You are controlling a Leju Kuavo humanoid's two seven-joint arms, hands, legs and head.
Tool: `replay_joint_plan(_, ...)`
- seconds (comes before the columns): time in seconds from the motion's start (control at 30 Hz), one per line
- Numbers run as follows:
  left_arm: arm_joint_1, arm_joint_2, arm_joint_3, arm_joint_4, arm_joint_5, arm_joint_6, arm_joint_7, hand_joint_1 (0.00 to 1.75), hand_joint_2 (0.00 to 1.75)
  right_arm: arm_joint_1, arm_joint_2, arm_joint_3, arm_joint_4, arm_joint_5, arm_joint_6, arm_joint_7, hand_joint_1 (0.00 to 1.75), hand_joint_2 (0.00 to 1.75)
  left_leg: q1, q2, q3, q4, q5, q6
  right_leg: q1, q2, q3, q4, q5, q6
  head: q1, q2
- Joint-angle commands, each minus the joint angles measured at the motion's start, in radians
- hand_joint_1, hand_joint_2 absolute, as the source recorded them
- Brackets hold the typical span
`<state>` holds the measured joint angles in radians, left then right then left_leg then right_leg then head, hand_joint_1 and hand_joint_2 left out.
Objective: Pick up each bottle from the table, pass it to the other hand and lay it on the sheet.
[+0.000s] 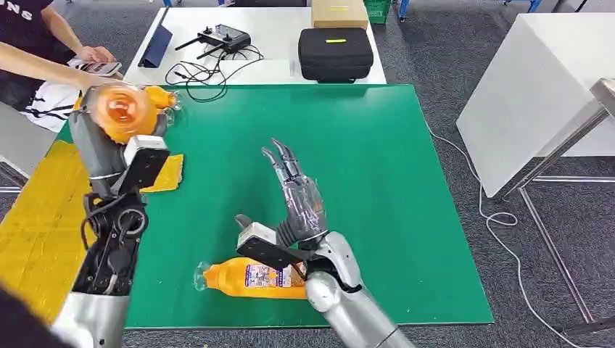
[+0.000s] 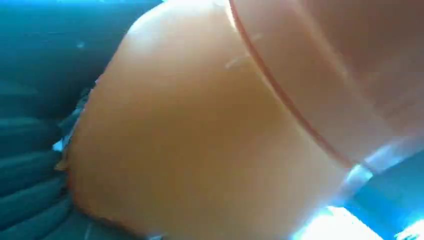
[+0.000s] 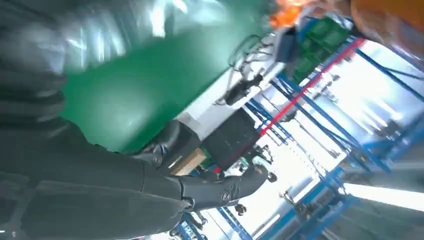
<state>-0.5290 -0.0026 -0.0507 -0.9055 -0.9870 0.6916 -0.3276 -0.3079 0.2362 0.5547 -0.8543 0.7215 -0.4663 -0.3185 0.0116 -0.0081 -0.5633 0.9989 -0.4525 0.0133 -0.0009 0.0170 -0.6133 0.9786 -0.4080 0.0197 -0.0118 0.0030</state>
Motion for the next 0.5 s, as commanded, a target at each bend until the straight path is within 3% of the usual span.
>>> replay_joint_plan(0.03,-0.138,0.385,-0.365,0.335,-0.584,0.007,0.551,1.75,1.75,0.042,-0.098,0.02,-0.162,-0.079,0.01,-0.03,0.0,0.0,0.0,0.009,0.01,-0.002,-0.003,-0.001,0.001,0.006,0.007,-0.001,-0.001,0.0,0.0,0.0)
replay_joint_plan(0.07,-0.163,0.385,-0.413,0.379,-0.552,0.007,0.567,1.75,1.75,0.049,-0.085,-0.004,-0.154,-0.065,0.005,-0.039,0.0,0.0,0.001,0.012,0.013,-0.003,-0.004,-0.001,0.001,0.008,0.008,-0.001,-0.002,-0.001,0.0,0.0)
replay_joint_plan(0.1,-0.187,0.389,-0.385,0.499,-0.575,0.007,0.553,1.75,1.75,0.051,-0.098,0.004,-0.146,-0.075,0.017,-0.035,0.0,0.0,0.001,0.009,0.012,-0.003,-0.004,-0.001,0.001,0.006,0.009,-0.001,-0.002,-0.002,0.0,0.0)
replay_joint_plan(0.13,-0.225,0.396,-0.467,0.614,-0.584,0.003,0.579,1.75,1.75,0.051,-0.105,0.013,-0.137,-0.078,0.027,-0.033,0.0,0.0,0.0,0.005,0.006,-0.002,-0.001,-0.001,0.001,0.003,0.003,0.0,0.0,-0.003,-0.001,0.0)
replay_joint_plan(0.17,-0.235,0.395,-0.478,0.658,-0.584,-0.009,0.578,1.75,1.75,0.051,-0.111,0.02,-0.13,-0.084,0.04,-0.029,0.0,0.0,0.001,0.005,0.009,-0.003,-0.001,-0.001,0.002,0.003,0.005,-0.002,-0.001,-0.003,-0.001,0.0)
replay_joint_plan(0.27,-0.209,0.407,-0.449,0.683,-0.575,-0.1,0.584,1.75,1.75,0.043,-0.13,0.059,-0.076,-0.033,0.097,0.032,0.0,0.0,0.0,0.002,0.009,-0.003,-0.001,-0.001,0.001,0.002,0.005,-0.002,-0.001,-0.003,0.0,0.0)
replay_joint_plan(0.37,-0.194,0.408,-0.435,0.691,-0.57,-0.133,0.594,1.75,1.75,0.044,-0.133,0.069,-0.059,-0.02,0.113,0.041,0.0,0.0,0.001,0.01,0.007,-0.002,-0.002,-0.001,0.001,0.008,0.003,-0.001,0.001,-0.003,0.0,0.0)
replay_joint_plan(0.43,-0.179,0.398,-0.4,0.696,-0.536,-0.196,0.597,1.75,1.75,0.029,-0.141,0.109,-0.019,0.028,0.182,0.087,0.0,0.0,0.001,0.013,0.008,-0.002,-0.002,-0.001,0.001,0.011,0.003,-0.001,0.0,-0.003,0.0,0.0)
replay_joint_plan(0.5,-0.163,0.39,-0.377,0.7,-0.513,-0.246,0.592,1.75,1.75,0.033,-0.144,0.128,-0.007,0.06,0.223,0.114,0.0,0.0,0.001,0.01,0.01,-0.003,-0.003,-0.002,0.002,0.008,0.005,-0.001,-0.001,-0.003,0.0,0.0)
